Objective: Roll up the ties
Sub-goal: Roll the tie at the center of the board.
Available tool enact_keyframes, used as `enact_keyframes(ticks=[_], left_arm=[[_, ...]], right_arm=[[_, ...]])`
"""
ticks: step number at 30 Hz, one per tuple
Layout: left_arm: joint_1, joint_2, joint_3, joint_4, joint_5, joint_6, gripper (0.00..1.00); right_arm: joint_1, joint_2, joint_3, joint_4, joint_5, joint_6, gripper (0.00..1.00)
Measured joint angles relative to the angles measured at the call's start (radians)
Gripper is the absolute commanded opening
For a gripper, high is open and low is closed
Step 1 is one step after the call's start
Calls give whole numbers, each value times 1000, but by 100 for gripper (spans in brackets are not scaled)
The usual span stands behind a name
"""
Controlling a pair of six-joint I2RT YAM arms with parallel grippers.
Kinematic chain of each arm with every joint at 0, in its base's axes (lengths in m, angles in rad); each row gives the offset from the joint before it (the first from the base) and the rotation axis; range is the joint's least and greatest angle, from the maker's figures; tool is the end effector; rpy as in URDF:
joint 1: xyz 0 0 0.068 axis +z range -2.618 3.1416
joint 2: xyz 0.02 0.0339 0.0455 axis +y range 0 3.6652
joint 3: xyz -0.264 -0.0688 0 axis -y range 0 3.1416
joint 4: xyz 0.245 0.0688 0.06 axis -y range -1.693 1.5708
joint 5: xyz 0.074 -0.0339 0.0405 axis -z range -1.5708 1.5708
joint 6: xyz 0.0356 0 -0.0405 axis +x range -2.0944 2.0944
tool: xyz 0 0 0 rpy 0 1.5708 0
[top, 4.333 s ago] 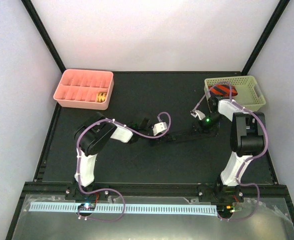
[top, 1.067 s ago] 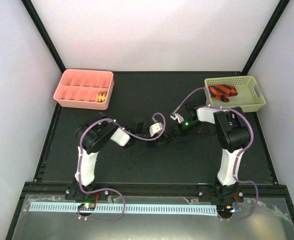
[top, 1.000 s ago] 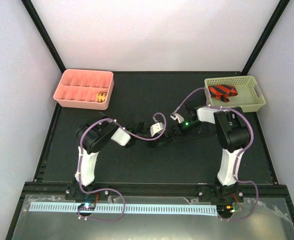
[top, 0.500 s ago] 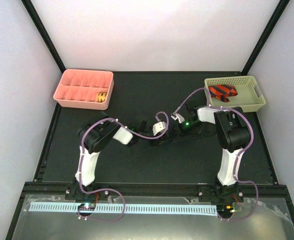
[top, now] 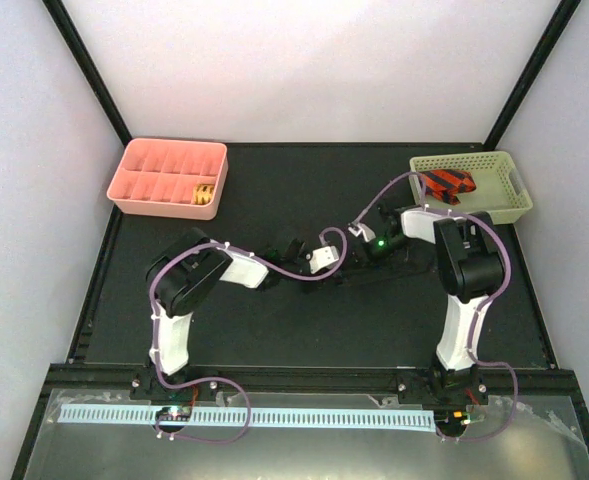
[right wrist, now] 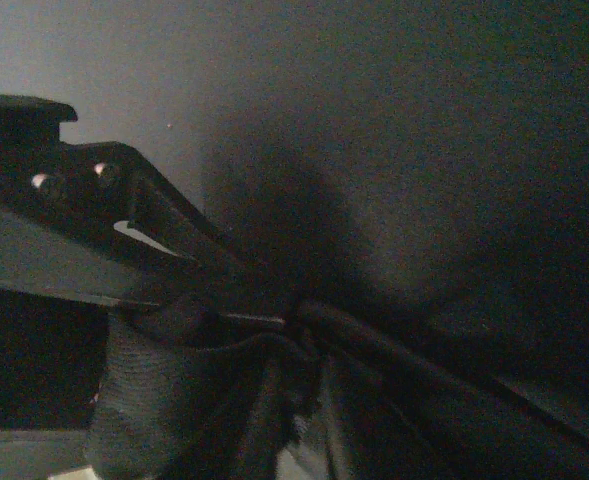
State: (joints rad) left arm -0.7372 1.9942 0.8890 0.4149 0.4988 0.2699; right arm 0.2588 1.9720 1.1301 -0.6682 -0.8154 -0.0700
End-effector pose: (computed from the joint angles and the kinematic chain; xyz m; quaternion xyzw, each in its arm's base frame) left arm 0.2649 -0.2635 0.0952 0.5152 0.7171 -0.3128 0.3501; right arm 0.3191 0.1113 0.1155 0.1620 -0.9033 -0.3972 0.0096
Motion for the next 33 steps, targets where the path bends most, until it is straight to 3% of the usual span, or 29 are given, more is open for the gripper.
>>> enact_keyframes(ticks=[5,8,21,24,28,30,33], left_arm=[[-15,-32,21,-112,-56,44,35],[-24,-33,46,-165,-74,56,35],[-38,-33,98,-267,-107,65,35],[-39,-33,101,-273,-109,65,35],[-42,-33,105,-281,-114,65,35],[-42,-32,106,-283,-115,66,35],[-42,-31,109,-287,-115,67,35]], right_arm=[[-62,-23,15,-65,-41,-37,48],[-67,-66,0,-71,-93,-30,49],[25,-48,-15,-34,-136,25,30],[26,-42,-15,-31,-119,26,31],[26,-39,-14,-31,-107,29,38],[26,-31,-10,-31,-100,27,32],[28,-25,-6,-32,-101,30,13]])
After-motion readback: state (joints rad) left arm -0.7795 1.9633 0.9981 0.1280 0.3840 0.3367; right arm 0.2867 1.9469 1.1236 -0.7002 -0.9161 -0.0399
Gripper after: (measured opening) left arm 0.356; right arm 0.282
